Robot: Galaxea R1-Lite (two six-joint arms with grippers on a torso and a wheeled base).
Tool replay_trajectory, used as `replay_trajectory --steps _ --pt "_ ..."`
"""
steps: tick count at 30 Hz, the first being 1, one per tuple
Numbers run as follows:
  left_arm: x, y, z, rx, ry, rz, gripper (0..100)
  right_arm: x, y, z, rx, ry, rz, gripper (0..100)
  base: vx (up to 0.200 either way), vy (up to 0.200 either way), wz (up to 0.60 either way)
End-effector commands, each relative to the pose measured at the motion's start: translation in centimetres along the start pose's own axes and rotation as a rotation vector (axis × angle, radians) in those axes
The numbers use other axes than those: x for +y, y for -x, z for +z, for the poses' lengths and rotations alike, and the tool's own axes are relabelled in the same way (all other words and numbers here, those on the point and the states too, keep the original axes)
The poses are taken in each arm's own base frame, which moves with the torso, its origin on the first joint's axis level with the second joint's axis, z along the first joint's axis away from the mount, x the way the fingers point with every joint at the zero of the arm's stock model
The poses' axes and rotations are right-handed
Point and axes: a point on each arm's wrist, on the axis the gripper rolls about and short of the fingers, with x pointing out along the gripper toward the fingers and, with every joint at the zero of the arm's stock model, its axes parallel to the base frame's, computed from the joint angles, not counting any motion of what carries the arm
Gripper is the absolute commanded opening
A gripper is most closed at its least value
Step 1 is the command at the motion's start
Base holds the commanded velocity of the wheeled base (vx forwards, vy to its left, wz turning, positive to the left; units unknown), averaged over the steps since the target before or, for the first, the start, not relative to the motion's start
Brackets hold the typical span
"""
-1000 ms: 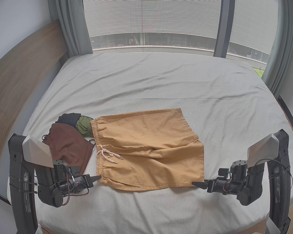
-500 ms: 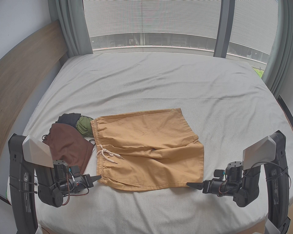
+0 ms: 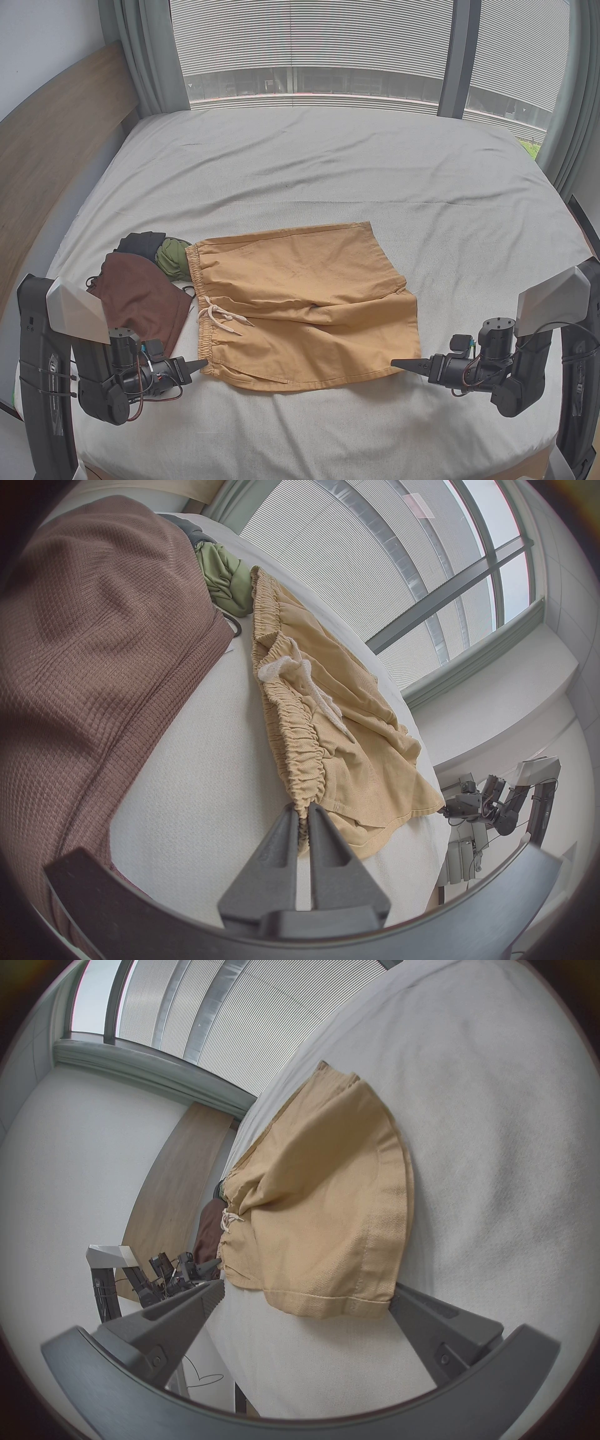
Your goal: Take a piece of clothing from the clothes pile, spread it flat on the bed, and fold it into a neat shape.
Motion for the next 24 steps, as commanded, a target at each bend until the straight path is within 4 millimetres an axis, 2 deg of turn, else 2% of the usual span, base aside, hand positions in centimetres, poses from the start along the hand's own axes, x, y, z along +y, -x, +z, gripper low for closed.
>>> replay_trajectory --steps 1,24 --pt "0.01 -0.04 -0.05 0.002 0.001 0.0 0 0.49 0.85 1.01 -0.042 0.016 0.007 100 0.0 0.0 0.0" --pt "0.1 -0.18 -0.29 0.009 -0.001 0.0 0 -0.29 1.67 1.56 -0.068 -0.001 -0.01 100 0.0 0.0 0.0"
